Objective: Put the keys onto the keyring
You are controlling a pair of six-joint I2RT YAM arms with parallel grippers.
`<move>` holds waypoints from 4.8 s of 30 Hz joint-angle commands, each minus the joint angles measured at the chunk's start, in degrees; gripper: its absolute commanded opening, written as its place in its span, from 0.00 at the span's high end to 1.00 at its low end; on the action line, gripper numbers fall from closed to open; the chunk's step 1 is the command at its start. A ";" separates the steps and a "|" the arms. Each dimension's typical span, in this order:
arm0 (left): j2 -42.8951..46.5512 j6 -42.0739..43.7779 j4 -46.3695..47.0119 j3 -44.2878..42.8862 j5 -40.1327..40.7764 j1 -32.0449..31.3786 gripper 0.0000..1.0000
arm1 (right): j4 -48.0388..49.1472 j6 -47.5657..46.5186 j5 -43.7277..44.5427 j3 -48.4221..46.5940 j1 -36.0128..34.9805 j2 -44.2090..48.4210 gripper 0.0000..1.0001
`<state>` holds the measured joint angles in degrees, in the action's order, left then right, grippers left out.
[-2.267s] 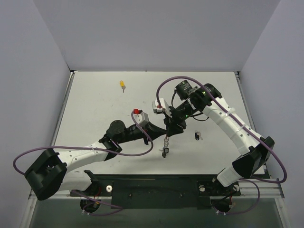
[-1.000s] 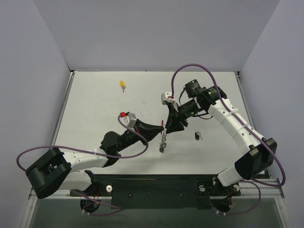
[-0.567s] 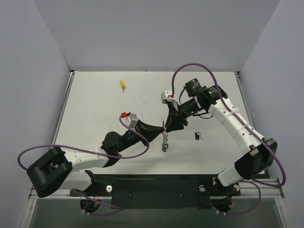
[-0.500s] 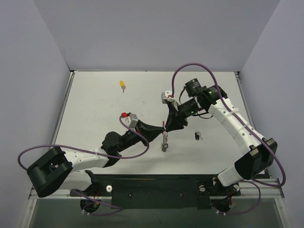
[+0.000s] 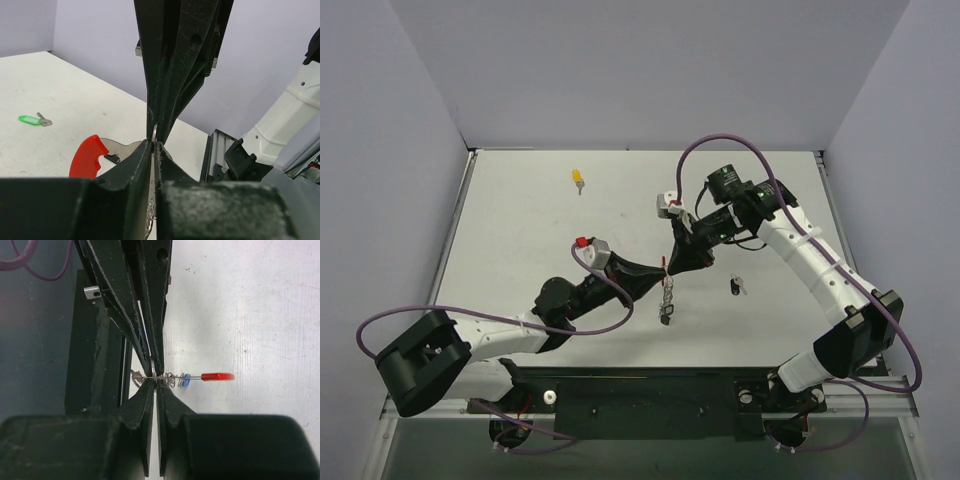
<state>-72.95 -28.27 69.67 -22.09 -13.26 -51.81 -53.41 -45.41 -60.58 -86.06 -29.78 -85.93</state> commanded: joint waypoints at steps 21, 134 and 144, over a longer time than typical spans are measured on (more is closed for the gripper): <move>13.10 15.44 -22.92 -2.78 -3.27 1.98 0.50 | -23.85 -11.98 29.37 -19.84 -10.91 -8.55 1.00; 3.25 -0.56 19.10 1.61 1.13 -0.13 1.00 | -12.86 -6.10 -0.24 -10.09 -3.18 -8.55 0.75; 3.34 -0.38 18.49 1.78 1.30 -0.13 1.00 | -14.35 -7.41 -0.77 -10.44 -4.32 -8.64 1.00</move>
<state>-71.11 -29.34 72.25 -19.29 -12.40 -52.14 -65.34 -51.42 -58.13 -96.20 -33.41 -93.65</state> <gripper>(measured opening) 0.018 0.007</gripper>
